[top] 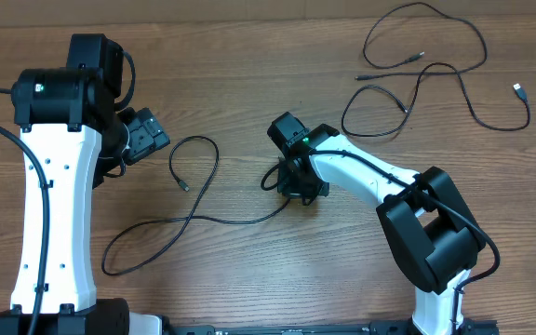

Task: Untangle cables
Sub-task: 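Lower the right gripper and grasp the loose cable near its connector, then drag the held cable up-right with the right gripper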

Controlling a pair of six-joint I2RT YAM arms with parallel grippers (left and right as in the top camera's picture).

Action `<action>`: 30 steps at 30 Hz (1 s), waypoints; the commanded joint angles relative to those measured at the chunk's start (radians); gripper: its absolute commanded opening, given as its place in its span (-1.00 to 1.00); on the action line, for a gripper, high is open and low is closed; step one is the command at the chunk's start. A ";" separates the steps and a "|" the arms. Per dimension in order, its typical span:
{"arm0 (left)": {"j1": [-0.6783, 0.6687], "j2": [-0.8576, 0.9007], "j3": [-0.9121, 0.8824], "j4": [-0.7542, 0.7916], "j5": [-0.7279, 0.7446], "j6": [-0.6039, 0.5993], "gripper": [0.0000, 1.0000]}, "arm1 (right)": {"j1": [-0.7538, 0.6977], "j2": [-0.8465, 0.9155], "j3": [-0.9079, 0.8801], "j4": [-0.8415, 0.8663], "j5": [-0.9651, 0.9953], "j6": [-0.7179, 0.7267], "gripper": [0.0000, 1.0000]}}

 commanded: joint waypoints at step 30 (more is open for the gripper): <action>0.000 0.002 -0.005 0.001 0.002 0.005 0.99 | -0.064 -0.193 0.135 -0.301 0.167 0.079 -0.93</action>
